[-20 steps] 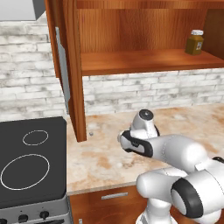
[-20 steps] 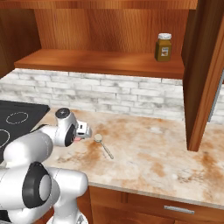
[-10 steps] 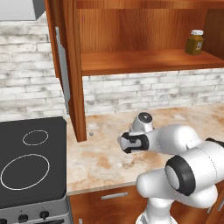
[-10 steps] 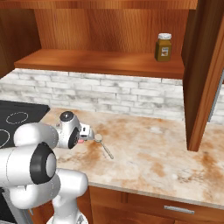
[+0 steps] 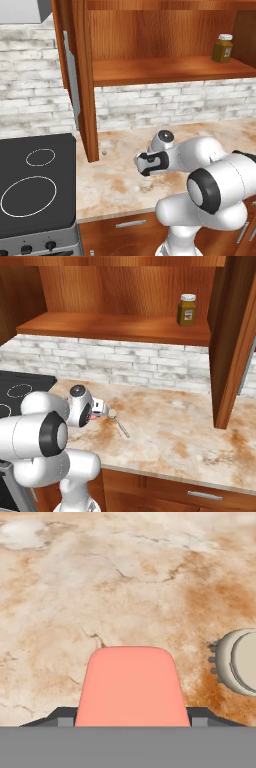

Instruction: Pick the bar soap and dish brush from the cabinet and place them on the counter.

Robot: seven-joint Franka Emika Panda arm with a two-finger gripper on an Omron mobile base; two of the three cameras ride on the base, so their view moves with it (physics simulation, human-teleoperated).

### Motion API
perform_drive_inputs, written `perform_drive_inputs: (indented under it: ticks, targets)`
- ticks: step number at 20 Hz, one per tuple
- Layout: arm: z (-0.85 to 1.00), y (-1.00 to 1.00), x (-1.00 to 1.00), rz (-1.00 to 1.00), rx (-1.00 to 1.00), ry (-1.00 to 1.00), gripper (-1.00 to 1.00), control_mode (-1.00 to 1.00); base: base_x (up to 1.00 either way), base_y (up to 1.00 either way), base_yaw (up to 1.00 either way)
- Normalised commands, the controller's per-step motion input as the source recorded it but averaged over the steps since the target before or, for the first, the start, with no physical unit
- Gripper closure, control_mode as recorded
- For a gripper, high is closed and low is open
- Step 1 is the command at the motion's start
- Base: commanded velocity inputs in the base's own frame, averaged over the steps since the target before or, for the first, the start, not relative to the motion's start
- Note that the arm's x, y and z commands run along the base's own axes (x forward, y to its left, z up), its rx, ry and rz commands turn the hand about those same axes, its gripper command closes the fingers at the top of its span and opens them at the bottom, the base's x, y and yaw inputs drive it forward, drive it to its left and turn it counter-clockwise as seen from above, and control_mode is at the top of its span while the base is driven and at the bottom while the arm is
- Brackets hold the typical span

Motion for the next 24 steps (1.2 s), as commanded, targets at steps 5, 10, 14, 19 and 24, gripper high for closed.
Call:
perform_drive_inputs:
  ticks: [5,10,14,19,24]
  targets:
    - [-0.2,0.0,-0.03,0.0,0.02,-0.03,-1.0,-1.0,0.0,0.0,0.0]
    - [-0.2,-0.05,0.0,0.0,0.02,-0.04,-1.0,-1.0,0.0,0.0,0.0]
    - [-0.18,-0.06,0.0,0.0,0.01,-0.05,-1.0,-1.0,0.0,0.0,0.0]
    - [0.03,-0.01,-0.03,0.0,0.0,-0.02,-1.0,-1.0,0.0,0.0,0.0]
    - [0.3,0.0,-0.14,0.0,0.0,0.03,-1.0,-1.0,0.0,0.0,0.0]
